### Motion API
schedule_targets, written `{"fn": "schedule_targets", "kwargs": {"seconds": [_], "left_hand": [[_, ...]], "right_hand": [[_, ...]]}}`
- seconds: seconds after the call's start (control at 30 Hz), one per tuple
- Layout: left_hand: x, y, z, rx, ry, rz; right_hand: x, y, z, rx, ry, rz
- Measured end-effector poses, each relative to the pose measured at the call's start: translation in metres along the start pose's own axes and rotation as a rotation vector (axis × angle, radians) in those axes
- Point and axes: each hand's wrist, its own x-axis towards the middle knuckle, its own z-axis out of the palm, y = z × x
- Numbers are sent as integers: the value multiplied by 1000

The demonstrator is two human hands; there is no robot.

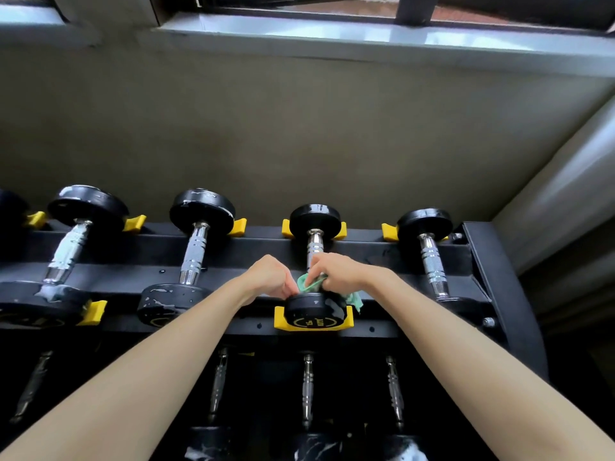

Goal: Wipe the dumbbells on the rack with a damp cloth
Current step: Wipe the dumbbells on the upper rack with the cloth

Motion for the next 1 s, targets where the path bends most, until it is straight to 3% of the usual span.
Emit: {"fn": "schedule_targets", "kwargs": {"seconds": [0.13,0.47,0.63,1.0], "left_hand": [[-2,-1,3,-43,54,-53],[-6,4,8,53,121,-28],[-8,4,10,113,170,-13],[-15,4,21,145,232,54]], "right_hand": [[-8,0,-6,82,-67,80],[-49,15,-20,321,-31,179],[-81,38,6,956,359,363],[-54,16,111,1357,611,694]]}}
